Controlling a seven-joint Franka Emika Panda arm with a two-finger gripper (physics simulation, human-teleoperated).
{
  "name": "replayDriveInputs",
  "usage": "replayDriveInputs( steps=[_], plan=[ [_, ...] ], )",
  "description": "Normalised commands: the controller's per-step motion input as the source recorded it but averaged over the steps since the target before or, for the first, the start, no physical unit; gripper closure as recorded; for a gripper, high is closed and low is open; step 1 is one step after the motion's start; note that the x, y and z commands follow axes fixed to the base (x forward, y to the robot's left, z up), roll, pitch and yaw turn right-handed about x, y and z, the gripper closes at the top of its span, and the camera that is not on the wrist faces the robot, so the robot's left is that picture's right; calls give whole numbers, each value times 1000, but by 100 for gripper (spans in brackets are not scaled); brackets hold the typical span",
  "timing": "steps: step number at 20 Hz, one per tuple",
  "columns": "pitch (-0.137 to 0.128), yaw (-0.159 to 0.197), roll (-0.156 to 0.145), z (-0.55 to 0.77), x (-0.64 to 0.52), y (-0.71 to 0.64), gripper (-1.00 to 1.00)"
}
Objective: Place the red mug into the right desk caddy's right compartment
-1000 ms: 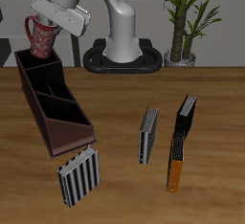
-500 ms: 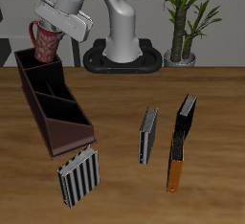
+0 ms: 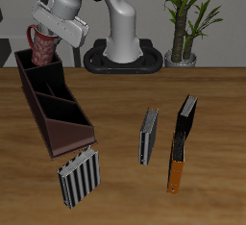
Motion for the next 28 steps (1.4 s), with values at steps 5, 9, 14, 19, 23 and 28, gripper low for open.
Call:
replayDriveInputs(
  steps=[5, 9, 14, 19, 23, 28],
  plan=[
    [39, -26, -6, -276, 149, -54, 100],
    [39, -29, -3, -334, 100, -38, 100],
    [23, -41, -3, -170, 54, -30, 100],
    [9, -115, -31, -107, -129, -262, 100],
    [20, -82, -42, -16, -119, -164, 100],
    [-9, -38, -47, 141, -145, -142, -100]
  ],
)
